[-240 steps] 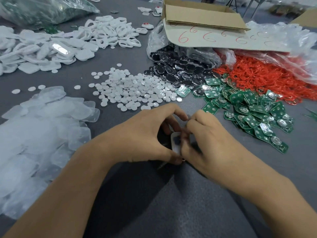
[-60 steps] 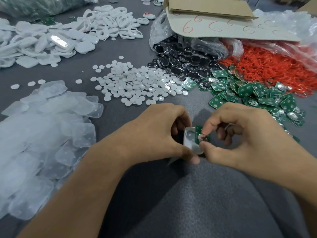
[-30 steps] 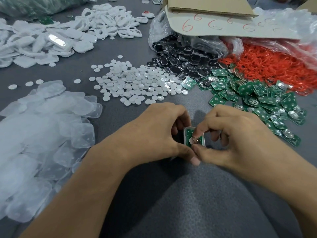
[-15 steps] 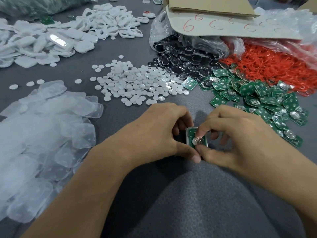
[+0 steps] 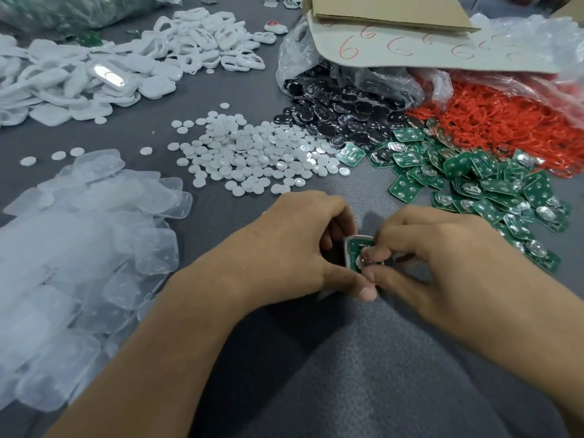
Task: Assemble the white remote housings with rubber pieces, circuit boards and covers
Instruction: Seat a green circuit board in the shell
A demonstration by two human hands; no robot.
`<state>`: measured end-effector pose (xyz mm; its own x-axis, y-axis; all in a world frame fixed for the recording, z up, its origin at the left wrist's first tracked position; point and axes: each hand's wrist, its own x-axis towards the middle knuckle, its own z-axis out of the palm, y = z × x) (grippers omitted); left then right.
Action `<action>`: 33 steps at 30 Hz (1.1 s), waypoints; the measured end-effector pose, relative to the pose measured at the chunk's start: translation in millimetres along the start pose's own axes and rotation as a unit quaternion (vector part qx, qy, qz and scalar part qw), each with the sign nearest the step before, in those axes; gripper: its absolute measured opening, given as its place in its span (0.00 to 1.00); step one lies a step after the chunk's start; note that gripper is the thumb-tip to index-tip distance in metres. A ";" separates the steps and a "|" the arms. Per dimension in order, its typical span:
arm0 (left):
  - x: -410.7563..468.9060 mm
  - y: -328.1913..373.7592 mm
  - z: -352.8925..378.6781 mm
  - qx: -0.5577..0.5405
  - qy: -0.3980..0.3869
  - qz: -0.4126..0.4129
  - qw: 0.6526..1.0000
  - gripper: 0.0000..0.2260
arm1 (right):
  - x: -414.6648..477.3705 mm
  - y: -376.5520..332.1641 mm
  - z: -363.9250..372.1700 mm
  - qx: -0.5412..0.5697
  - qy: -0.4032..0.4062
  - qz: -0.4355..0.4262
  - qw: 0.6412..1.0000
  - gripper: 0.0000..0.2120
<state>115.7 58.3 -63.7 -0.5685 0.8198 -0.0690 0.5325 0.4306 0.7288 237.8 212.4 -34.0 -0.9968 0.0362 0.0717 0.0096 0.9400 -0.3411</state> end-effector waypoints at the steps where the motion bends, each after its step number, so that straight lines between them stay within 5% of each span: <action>1: 0.0 -0.2 -0.2 0.002 0.001 -0.001 1.000 0.26 | -0.7 0.3 0.6 0.002 0.002 0.000 1.000 0.06; 7: -3.2 4.5 -3.4 -0.016 -0.010 -0.020 1.000 0.31 | -3.1 4.8 0.0 -0.014 0.060 -0.024 0.998 0.05; 11: -12.2 15.6 -19.2 -0.014 0.009 -0.021 1.000 0.32 | 4.0 9.7 3.8 0.073 0.129 -0.002 0.989 0.10; 16: -38.3 6.7 -74.9 0.079 0.200 -0.082 0.973 0.09 | 37.7 -26.0 32.3 0.137 0.146 0.010 0.980 0.11; 19: -56.8 -24.7 -131.9 0.133 0.293 -0.174 0.931 0.03 | 95.2 -89.8 49.5 0.152 0.119 -0.045 0.980 0.09; 22: -54.2 -73.8 -188.2 0.170 0.356 -0.277 0.876 0.08 | 182.0 -143.6 68.9 0.128 0.104 -0.073 0.984 0.11; 25: -29.5 -125.1 -218.1 0.210 0.324 -0.324 0.864 0.13 | 278.8 -178.9 91.2 0.057 0.046 -0.034 0.997 0.15; 29: -10.5 -170.0 -230.2 0.270 0.297 -0.311 0.862 0.18 | 344.4 -193.4 122.0 0.001 0.080 -0.058 0.995 0.08; 33: -20.7 -189.6 -231.0 0.285 0.349 -0.264 0.853 0.15 | 348.1 -185.8 126.9 0.061 0.156 -0.063 0.984 0.11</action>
<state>-118.3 -127.5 -43.1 -0.9522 0.1172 0.2819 0.1929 0.9467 0.2578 -121.0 7.3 -64.6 -0.9167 0.0422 0.3974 -0.1409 0.8965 -0.4201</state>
